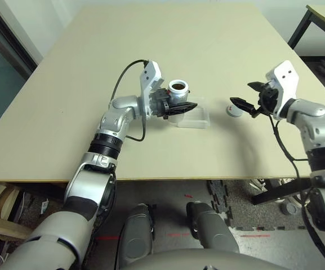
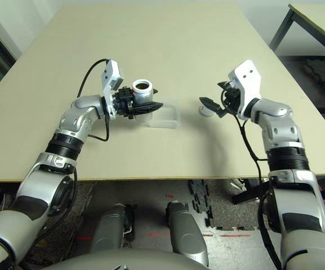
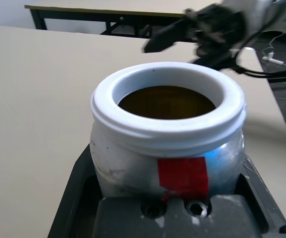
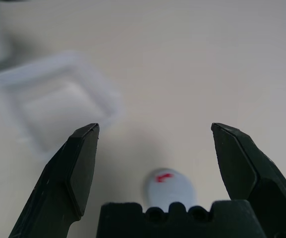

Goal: Pour the medicine from the bottle into the box.

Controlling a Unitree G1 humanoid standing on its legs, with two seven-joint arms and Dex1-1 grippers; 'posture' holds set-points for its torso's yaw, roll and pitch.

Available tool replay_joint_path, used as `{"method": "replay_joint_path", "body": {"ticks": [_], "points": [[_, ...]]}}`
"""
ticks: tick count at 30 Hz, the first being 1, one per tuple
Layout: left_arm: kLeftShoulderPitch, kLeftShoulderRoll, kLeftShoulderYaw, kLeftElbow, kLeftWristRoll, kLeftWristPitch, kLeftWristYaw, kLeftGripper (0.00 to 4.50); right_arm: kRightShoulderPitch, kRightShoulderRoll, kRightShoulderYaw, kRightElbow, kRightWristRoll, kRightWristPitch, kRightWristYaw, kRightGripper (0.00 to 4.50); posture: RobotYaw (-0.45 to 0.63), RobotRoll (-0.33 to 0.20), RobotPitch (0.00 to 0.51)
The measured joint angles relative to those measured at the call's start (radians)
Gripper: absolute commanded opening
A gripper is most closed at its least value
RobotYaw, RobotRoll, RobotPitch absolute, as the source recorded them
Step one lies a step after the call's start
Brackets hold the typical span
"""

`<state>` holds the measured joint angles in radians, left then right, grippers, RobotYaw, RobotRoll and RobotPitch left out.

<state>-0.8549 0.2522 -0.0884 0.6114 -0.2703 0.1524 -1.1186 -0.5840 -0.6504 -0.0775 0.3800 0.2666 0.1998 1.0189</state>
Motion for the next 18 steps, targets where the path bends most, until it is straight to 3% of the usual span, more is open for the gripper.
{"method": "replay_joint_path", "body": {"ticks": [6,18], "points": [[-0.025,0.006,0.002,0.048,0.013,-0.030,0.006,2.65,0.028,-0.020,0.012,-0.084,0.070,0.008,0.172,4.50,-0.21,0.000,0.113],[-0.049,0.041,0.030,0.112,0.027,-0.070,0.016,2.65,0.050,0.005,0.060,-0.078,0.089,0.028,0.253,4.50,-0.19,0.000,0.106]]}}
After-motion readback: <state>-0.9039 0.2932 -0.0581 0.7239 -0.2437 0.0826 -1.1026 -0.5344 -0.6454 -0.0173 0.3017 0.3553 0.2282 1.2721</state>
